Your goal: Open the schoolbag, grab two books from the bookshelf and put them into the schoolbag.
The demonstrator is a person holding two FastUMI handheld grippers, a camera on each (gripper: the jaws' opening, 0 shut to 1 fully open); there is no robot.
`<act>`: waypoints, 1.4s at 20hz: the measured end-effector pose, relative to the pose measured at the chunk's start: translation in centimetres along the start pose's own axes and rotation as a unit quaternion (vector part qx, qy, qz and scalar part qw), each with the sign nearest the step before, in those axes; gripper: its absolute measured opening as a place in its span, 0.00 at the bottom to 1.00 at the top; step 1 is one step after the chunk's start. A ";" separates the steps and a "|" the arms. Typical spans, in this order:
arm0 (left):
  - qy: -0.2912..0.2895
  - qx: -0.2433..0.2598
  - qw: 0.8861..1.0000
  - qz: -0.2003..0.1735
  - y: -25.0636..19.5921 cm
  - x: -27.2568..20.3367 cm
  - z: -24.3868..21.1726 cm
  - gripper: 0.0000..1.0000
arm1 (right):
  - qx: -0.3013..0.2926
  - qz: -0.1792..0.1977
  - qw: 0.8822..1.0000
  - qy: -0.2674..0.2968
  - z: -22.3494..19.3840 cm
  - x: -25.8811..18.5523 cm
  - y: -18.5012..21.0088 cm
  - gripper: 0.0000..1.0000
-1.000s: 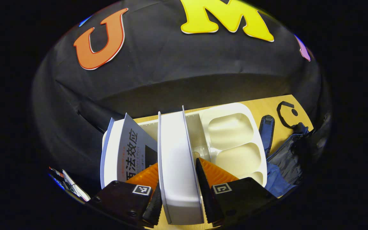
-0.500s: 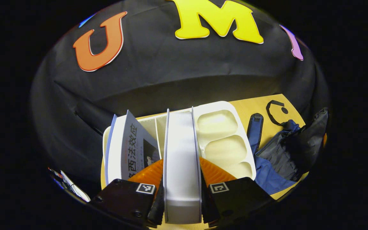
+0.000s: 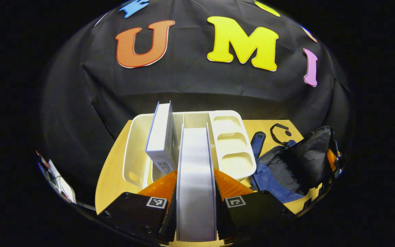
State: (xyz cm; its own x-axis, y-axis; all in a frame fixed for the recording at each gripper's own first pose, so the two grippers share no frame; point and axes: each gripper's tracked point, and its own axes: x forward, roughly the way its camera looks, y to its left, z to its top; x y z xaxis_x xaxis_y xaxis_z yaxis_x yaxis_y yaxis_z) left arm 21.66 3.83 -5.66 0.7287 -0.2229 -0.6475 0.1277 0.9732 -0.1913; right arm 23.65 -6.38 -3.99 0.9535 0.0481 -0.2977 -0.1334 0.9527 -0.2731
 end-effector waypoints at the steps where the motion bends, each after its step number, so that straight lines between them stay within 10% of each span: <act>1: 0.001 -0.020 1.000 -0.010 0.1 -0.8 -1.5 0.47 | 0.000 0.002 1.000 0.001 -0.2 0.0 0.2 0.11; 9: 0.000 -0.180 0.980 -0.081 -0.4 -4.1 -7.3 0.47 | -0.014 0.000 1.000 0.012 0.2 0.4 0.9 0.10; 16: -0.034 -0.296 0.934 -0.197 -5.4 -4.6 -6.9 0.47 | -0.027 -0.011 0.999 0.028 1.8 0.3 0.7 0.11; 28: -0.062 -0.363 0.885 -0.285 -16.0 -0.7 -3.7 0.47 | -0.038 0.009 0.999 0.013 6.3 0.1 0.8 0.10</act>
State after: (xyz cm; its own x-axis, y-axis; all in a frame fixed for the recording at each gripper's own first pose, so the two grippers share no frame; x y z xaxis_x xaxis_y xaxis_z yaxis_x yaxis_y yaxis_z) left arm 16.59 -11.79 -4.90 0.7591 -0.6139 -0.2164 0.0646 0.4017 -0.9135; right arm 25.38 -3.68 1.56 0.9431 0.0568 -0.3275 -0.1721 0.9264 -0.3349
